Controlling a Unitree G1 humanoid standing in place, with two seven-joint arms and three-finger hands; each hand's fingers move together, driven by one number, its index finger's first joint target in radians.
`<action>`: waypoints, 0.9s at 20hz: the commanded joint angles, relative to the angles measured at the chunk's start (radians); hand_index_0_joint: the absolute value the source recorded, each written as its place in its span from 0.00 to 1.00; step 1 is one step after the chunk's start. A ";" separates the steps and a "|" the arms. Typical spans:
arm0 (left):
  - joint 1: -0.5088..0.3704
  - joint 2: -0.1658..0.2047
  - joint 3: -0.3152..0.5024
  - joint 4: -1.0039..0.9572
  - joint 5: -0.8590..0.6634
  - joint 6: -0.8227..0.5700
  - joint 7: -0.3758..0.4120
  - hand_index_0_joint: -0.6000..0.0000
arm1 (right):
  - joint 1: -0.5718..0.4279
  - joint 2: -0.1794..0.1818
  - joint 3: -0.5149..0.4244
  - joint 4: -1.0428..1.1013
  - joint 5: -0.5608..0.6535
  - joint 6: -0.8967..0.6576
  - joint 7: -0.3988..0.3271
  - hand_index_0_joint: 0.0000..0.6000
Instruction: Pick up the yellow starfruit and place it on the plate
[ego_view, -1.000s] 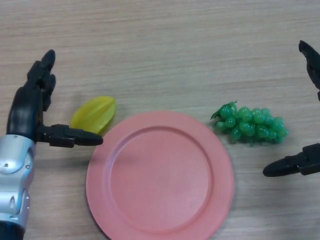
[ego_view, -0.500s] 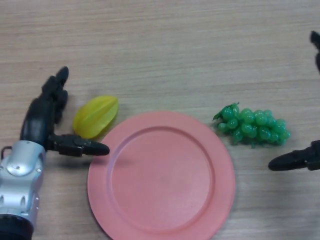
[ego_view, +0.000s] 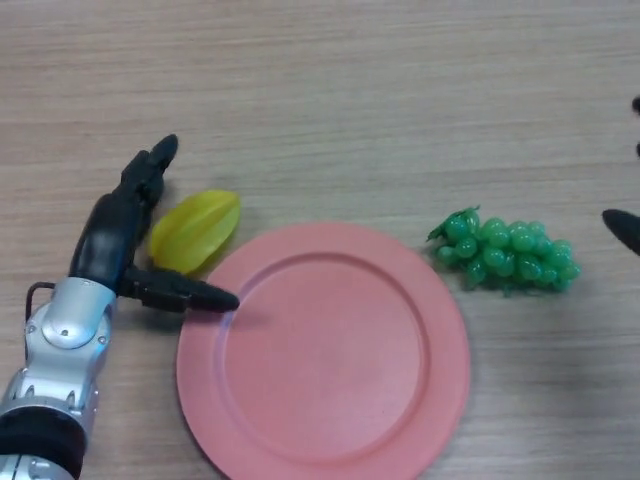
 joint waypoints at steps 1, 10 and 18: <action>-0.079 0.061 -0.047 0.055 0.241 -0.252 0.147 0.10 | -0.016 -0.038 -0.066 -0.071 0.069 -0.125 -0.048 1.00; -0.079 0.061 0.001 -0.021 0.277 -0.291 0.207 0.00 | -0.025 -0.046 -0.060 -0.072 0.063 -0.123 -0.071 1.00; 0.088 0.066 0.055 -0.557 -0.014 -0.115 0.061 0.00 | -0.064 -0.031 0.026 -0.038 0.034 -0.122 -0.071 1.00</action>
